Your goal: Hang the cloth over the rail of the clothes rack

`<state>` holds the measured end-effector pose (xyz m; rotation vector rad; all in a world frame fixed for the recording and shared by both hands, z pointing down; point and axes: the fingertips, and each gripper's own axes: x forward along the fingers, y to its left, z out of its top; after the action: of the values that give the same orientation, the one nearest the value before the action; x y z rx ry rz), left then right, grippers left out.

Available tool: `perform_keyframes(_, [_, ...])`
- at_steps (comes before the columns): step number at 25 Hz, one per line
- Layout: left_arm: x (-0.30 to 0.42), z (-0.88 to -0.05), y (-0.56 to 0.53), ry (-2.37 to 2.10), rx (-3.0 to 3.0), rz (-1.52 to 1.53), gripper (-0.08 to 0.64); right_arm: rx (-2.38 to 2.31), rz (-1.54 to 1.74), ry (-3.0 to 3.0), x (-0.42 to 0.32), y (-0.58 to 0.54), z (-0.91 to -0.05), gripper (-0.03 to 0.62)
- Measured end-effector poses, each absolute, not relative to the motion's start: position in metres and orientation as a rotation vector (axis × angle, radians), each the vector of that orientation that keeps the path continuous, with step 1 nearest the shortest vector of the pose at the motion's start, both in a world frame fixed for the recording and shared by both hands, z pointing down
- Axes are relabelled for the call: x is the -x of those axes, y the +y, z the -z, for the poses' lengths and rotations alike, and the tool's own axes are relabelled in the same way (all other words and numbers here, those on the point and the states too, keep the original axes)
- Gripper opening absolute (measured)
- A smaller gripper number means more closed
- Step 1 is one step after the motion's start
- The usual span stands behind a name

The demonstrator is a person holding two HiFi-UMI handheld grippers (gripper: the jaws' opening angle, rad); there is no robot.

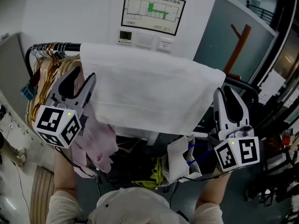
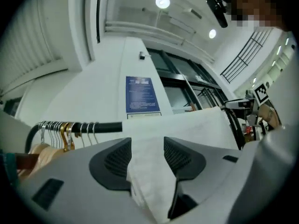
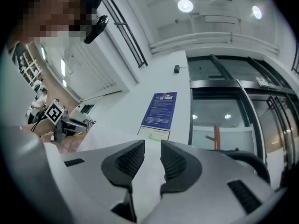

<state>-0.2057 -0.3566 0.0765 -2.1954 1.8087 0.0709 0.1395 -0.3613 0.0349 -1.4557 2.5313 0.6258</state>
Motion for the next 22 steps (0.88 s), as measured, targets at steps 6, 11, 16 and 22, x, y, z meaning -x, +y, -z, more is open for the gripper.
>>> perform_keyframes(6, [0.224,-0.088,-0.372,1.996,2.144,-0.040,0.206,1.544,-0.451,2.607,-0.156,-0.398,-0.067,0.135])
perform_keyframes(11, [0.208,-0.076,-0.389,1.915,2.277,-0.207,0.205,1.564,-0.419,2.566,-0.153,-0.402,-0.057,0.133])
perform_keyframes(16, [0.206,-0.064,-0.385,1.861,2.305,-0.225,0.199,1.517,-0.331,2.545,-0.152,-0.400,-0.049,0.040])
perform_keyframes(22, [0.232,-0.056,-0.381,2.007,2.147,-0.236,0.031,1.533,-0.378,2.492,-0.154,-0.392,-0.039,0.020])
